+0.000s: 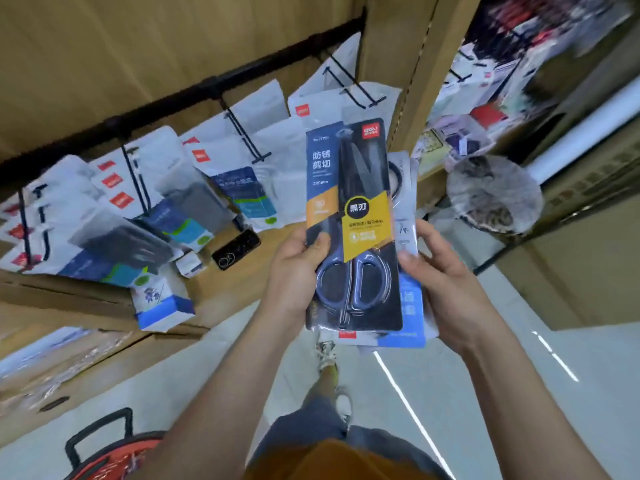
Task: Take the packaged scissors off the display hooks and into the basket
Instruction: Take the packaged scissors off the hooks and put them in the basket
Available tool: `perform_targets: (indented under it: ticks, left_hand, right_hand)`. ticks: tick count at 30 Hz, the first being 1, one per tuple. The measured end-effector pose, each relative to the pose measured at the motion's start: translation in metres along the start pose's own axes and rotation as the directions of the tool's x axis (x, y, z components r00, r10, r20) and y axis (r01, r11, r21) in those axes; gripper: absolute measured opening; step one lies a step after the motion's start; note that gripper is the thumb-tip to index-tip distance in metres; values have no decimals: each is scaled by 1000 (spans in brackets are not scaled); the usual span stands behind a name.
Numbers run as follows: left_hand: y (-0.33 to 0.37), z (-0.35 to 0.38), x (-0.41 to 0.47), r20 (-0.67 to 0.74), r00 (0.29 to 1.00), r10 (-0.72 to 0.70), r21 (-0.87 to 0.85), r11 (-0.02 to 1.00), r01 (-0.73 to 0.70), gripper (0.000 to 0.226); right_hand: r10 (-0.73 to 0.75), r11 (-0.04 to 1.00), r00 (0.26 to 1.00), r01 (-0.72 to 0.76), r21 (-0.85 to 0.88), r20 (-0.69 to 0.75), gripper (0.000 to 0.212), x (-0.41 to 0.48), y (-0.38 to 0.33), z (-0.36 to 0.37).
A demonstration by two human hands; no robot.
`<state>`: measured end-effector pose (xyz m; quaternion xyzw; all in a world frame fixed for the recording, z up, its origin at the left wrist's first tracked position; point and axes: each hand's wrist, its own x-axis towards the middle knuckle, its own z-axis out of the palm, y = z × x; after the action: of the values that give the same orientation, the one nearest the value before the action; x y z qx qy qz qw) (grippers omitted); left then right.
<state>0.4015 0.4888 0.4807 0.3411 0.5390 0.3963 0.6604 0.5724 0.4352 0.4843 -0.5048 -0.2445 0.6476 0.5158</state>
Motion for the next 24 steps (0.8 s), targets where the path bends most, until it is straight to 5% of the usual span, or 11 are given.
perform_targets:
  ticks: [7,12,24]
  left_hand:
    - [52,16,62,67,995,69,-9,998,-69,20]
    - [93,12,86,-66,977,201,-41,978,-204,23]
    - [131,70,117,-378,840,390,-25,902,-430,50]
  right_hand:
    - [-67,984,998,63,-165,-20,57,66,-61,-16]
    - [-148,955,989,139,-263,-14,56,97,-109,-34]
    - [-148,912,928,262,-314,342,76,204,-202,-65]
